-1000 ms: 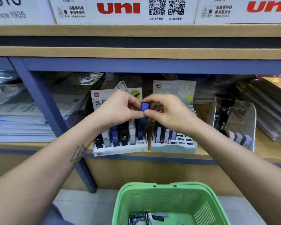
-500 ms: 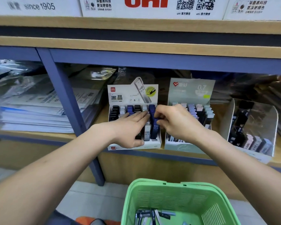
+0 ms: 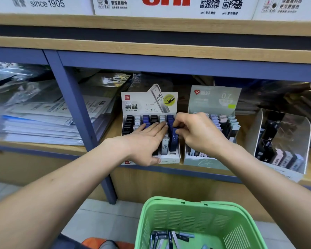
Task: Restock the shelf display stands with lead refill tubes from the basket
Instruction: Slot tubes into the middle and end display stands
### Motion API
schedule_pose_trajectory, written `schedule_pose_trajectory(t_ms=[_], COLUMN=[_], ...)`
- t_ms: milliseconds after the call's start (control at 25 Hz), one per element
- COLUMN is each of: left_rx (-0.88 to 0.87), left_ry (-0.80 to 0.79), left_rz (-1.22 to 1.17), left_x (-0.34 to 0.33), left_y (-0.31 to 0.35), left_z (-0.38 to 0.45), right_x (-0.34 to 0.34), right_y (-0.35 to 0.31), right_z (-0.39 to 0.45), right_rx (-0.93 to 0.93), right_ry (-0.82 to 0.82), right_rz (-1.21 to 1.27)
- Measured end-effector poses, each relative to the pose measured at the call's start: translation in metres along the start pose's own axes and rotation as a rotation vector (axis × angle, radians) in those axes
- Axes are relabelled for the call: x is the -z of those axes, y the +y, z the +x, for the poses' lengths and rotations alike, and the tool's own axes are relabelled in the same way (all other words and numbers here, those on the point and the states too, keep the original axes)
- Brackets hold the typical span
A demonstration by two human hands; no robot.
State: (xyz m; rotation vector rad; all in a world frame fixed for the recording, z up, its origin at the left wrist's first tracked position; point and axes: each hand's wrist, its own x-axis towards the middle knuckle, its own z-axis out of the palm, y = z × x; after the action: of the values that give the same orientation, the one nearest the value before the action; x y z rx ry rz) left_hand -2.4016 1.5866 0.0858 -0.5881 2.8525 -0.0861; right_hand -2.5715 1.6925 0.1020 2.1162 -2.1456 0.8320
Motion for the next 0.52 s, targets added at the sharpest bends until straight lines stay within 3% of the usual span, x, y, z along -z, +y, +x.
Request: schedule_pose_trajectory(t_ms=[360,520], left_rx=[0.003,0.010], left_ry=[0.011,0.000], left_rz=[-0.020,-0.012], left_x=[-0.002,0.000], left_y=[-0.001,0.000], left_z=[0.000,-0.001], right_x=[0.001,-0.010], right_y=[-0.001,-0.002], right_z=[0.000,-0.004], right_rx=[-0.004,0.080], right_ry=[-0.159,-0.063], right_rz=[-0.039,-0.221])
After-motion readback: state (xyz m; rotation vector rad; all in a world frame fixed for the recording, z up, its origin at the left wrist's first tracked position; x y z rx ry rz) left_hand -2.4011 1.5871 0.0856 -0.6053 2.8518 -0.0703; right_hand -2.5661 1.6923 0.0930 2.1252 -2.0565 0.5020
